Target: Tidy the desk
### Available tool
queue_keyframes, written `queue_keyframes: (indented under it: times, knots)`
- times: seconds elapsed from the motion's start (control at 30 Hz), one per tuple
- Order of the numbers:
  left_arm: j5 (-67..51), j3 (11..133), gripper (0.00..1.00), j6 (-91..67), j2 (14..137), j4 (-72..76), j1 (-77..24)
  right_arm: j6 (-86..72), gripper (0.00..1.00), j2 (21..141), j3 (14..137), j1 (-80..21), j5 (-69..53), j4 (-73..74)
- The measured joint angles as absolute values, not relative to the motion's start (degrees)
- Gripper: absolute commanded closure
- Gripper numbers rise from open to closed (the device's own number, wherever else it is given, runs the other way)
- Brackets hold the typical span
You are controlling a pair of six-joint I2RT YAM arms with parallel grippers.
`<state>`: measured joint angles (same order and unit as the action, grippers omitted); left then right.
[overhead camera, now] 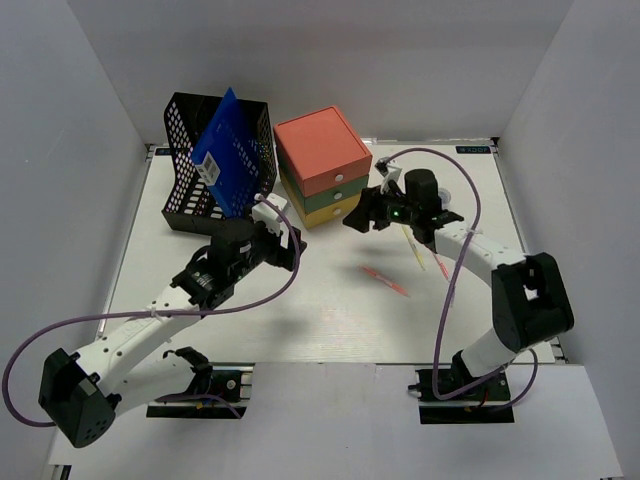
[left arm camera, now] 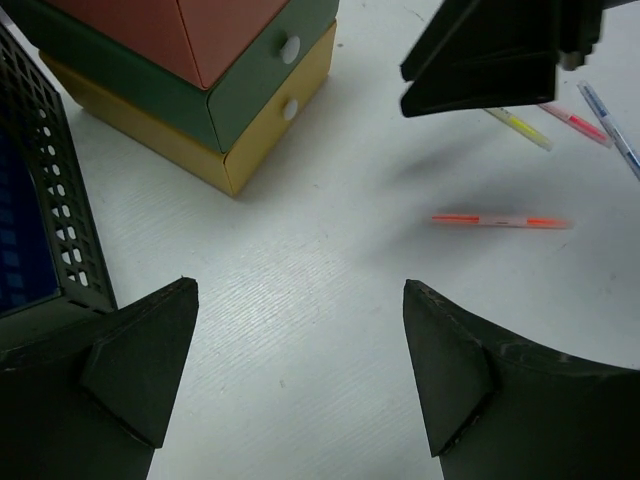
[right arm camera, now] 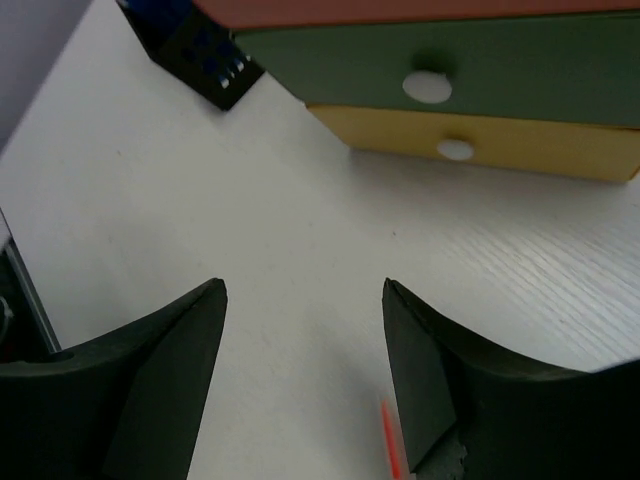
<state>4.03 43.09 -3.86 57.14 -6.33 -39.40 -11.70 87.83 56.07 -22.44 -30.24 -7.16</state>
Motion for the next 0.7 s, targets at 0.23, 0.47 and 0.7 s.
queue_keyframes:
  times: [0.23, 0.47, 0.7]
  knots:
    - [-0.14, 43.09, 0.07, -4.97, 58.26, -6.81, -38.02, -22.74, 0.31, 96.57, 56.9, -24.1, -26.22, -18.37]
    - [-2.61, 43.09, 0.07, -5.41, 58.7, -6.85, -37.71, -29.98, 0.37, 105.78, 63.16, -24.27, -24.05, -21.63]
    - [-2.7, 43.09, 0.07, -5.41, 58.28, -6.85, -37.23, -34.28, 0.4, 107.09, 64.4, -24.03, -21.91, -23.2]
